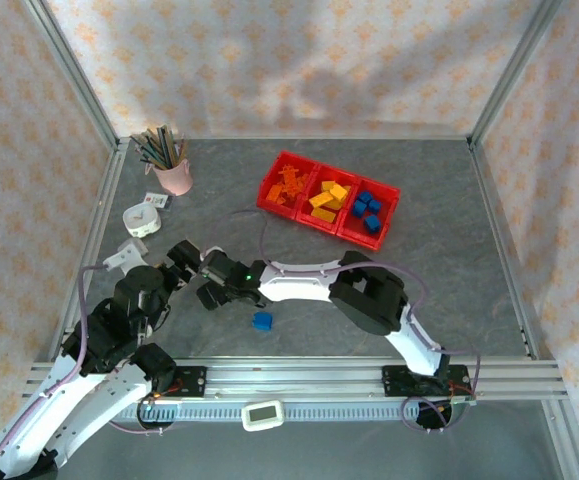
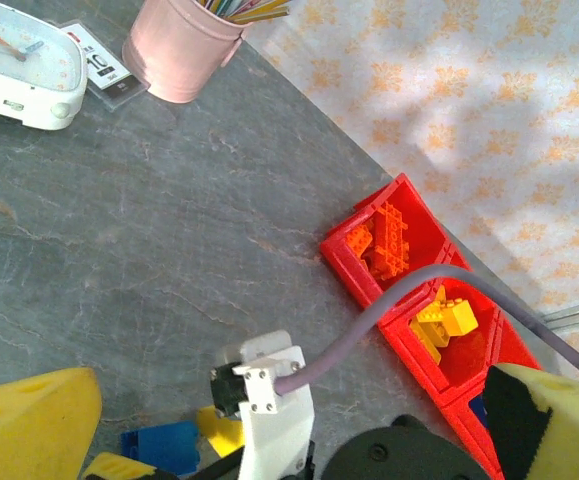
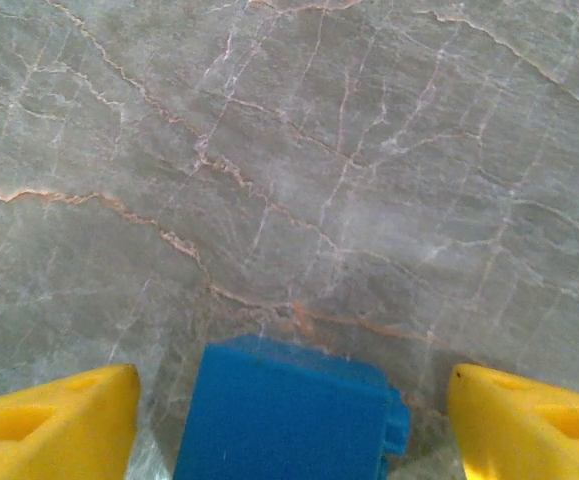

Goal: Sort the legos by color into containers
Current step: Pick up the lego from the bottom-left of the table.

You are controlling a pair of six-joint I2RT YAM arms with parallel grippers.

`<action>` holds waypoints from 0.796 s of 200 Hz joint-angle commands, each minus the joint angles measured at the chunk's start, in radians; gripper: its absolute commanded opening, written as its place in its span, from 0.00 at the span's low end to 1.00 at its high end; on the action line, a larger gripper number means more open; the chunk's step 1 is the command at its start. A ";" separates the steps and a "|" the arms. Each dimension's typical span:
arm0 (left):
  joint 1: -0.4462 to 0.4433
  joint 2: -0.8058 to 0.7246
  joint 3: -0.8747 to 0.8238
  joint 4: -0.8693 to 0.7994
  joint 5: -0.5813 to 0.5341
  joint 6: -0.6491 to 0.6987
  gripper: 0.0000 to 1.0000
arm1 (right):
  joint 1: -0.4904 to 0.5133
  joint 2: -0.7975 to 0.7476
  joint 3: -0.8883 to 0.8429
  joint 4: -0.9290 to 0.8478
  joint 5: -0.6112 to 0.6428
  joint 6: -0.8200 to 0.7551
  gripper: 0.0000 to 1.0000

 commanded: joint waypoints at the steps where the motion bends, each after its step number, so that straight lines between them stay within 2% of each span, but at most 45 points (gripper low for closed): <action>1: 0.005 -0.009 0.004 -0.016 -0.026 -0.005 0.99 | -0.002 0.034 0.052 -0.031 0.049 -0.011 0.74; 74: 0.006 -0.002 0.003 0.013 -0.012 0.006 0.99 | -0.002 0.010 0.059 -0.038 0.057 -0.007 0.43; 109: 0.007 0.022 0.016 0.040 0.011 0.029 0.99 | -0.010 -0.081 -0.023 -0.006 0.046 0.024 0.37; 159: 0.008 0.101 0.029 0.130 0.076 0.087 0.99 | -0.058 -0.282 -0.220 0.030 0.042 0.104 0.33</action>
